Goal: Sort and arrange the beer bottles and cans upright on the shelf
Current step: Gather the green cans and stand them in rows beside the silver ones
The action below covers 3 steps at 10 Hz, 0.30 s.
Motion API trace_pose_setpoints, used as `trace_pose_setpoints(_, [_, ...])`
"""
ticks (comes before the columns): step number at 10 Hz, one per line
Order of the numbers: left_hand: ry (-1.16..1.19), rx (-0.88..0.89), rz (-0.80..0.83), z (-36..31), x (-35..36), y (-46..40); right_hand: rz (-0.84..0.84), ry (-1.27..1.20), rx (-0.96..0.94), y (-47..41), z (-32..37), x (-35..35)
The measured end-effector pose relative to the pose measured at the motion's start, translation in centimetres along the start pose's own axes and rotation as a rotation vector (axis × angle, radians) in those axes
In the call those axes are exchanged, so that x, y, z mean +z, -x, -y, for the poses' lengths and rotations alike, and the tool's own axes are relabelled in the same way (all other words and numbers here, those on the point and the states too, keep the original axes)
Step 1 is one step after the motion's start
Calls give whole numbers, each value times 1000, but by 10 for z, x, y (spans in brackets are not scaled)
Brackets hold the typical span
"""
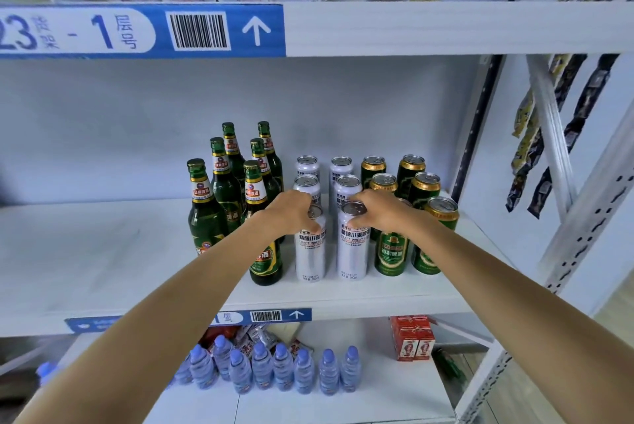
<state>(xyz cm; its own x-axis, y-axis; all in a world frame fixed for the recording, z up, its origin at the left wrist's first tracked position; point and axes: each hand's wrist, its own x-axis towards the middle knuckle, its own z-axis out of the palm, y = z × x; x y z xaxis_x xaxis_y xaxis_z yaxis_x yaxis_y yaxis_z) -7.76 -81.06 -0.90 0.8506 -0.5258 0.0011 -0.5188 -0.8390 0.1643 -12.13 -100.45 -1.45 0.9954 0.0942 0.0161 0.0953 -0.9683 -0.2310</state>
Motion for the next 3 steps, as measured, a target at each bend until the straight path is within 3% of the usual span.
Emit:
trace_pose_setpoints(2, [42,26,-9,4,-5,12,-13,-6,40,6,7,-4])
trace_pose_setpoints(3, [125,47,-145,4,-30,35,-173,-138,34,26,14,-26])
